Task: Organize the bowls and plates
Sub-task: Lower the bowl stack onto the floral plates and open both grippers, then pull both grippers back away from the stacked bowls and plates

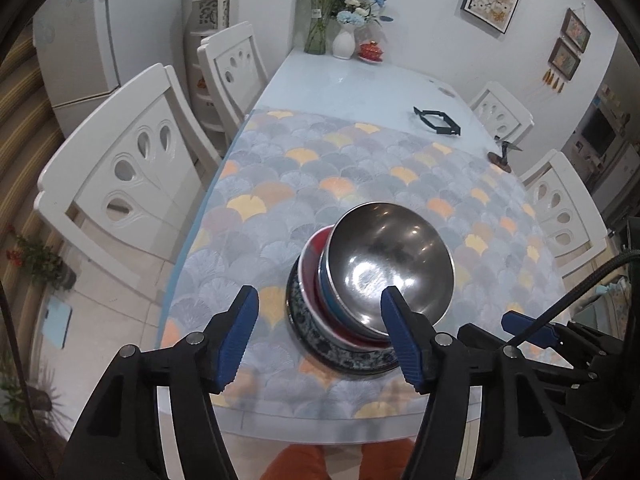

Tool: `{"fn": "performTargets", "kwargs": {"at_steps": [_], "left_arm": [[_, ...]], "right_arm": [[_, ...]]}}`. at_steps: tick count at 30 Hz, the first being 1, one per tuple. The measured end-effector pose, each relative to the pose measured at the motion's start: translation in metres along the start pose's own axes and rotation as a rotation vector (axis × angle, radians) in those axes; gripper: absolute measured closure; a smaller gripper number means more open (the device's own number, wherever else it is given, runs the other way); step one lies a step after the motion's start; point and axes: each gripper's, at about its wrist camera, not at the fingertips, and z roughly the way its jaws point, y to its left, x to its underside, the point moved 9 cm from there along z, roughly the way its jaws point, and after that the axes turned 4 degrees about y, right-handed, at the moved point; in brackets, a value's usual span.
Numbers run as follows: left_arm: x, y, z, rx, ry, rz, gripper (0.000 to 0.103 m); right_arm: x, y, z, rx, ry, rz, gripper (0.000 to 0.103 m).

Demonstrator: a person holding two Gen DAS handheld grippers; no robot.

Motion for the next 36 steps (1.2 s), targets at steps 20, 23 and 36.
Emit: {"fn": "performTargets", "kwargs": {"at_steps": [20, 23, 36], "left_arm": [[0.004, 0.015, -0.001, -0.151, -0.037, 0.035, 0.027], [0.006, 0.015, 0.001, -0.152, -0.028, 0.037, 0.027], [0.008, 0.004, 0.004, -0.137, -0.004, 0.075, 0.027]], "right_arm": [[0.011, 0.004, 0.009, 0.045, 0.037, -0.023, 0.048], [0.01, 0.005, 0.009, 0.058, 0.033, -0.037, 0.048], [0.01, -0.004, 0.008, 0.121, 0.016, -0.038, 0.048]]}}
